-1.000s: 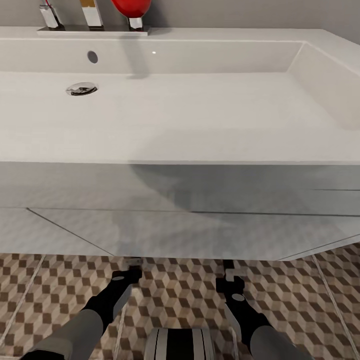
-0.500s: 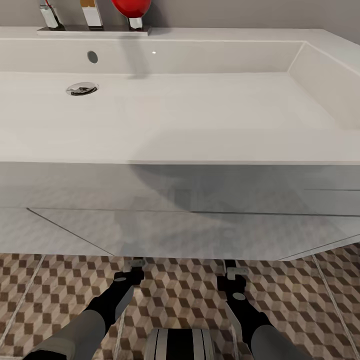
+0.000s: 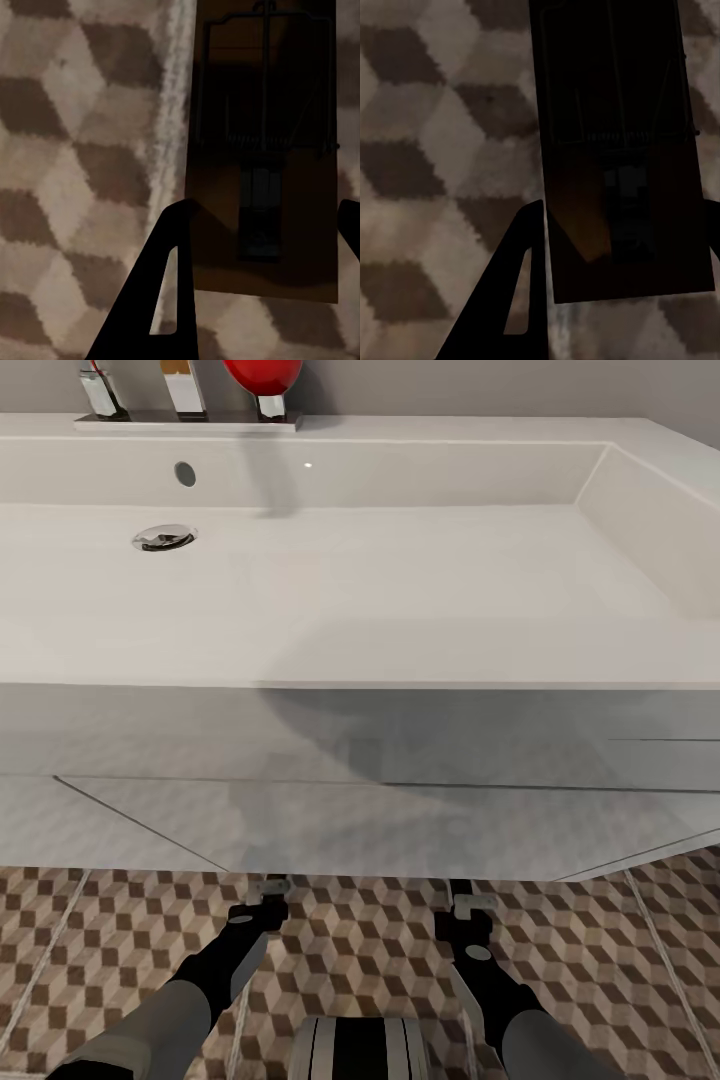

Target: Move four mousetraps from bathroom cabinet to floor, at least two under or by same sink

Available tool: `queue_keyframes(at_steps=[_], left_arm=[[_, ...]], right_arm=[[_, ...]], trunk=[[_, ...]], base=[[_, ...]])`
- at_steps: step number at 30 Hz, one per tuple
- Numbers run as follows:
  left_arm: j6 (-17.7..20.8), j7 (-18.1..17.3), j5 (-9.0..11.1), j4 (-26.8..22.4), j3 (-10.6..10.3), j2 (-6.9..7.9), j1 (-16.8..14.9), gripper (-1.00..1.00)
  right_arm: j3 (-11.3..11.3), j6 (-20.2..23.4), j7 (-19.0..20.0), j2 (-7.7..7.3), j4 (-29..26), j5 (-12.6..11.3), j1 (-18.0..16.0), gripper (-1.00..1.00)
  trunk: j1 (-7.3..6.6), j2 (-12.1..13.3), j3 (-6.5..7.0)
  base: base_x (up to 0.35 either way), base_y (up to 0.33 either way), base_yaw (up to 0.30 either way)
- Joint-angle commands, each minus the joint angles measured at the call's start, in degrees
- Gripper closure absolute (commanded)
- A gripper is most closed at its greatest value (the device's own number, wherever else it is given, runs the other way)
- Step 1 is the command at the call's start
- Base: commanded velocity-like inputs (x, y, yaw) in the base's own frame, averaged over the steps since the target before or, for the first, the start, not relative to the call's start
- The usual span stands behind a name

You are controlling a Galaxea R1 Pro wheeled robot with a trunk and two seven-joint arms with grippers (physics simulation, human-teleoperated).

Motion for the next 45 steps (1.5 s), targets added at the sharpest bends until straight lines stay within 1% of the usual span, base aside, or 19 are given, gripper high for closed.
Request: queue_keyframes(at_steps=[1, 11, 33, 41, 45], left_arm=[[0.3, 0.5, 0.6, -0.1, -0.5, 0.05, 0.0, 1.00], [0.3, 0.6, 0.6, -0.1, -0.5, 0.00, 0.0, 1.00], [0.3, 0.6, 0.6, -0.1, -0.5, 0.04, 0.0, 1.00], [0.3, 0.6, 0.6, -0.1, -0.4, 0.04, 0.0, 1.00], [0.3, 0.7, 0.6, -0.1, -0.5, 0.04, 0.0, 1.00]], right_arm=[[-0.5, -0.2, 0.1, 0.07, 0.1, 0.5, 0.0, 1.00], [-0.5, -0.3, 0.1, 0.07, 0.1, 0.5, -0.1, 1.00], [-0.5, -0.3, 0.1, 0.07, 0.1, 0.7, 0.0, 1.00], [-0.5, -0.3, 0.1, 0.07, 0.1, 0.8, -0.1, 1.00], [-0.5, -0.3, 0.1, 0.07, 0.1, 0.8, -0.1, 1.00]], trunk=[[0.02, 0.0, -0.25], [0.27, -0.2, -2.47], [0.27, -0.2, -2.47], [0.48, -0.3, -4.24], [0.48, -0.3, -4.24]], base=[[0.000, 0.000, 0.000], [0.000, 0.000, 0.000], [0.000, 0.000, 0.000], [0.000, 0.000, 0.000], [0.000, 0.000, 0.000]])
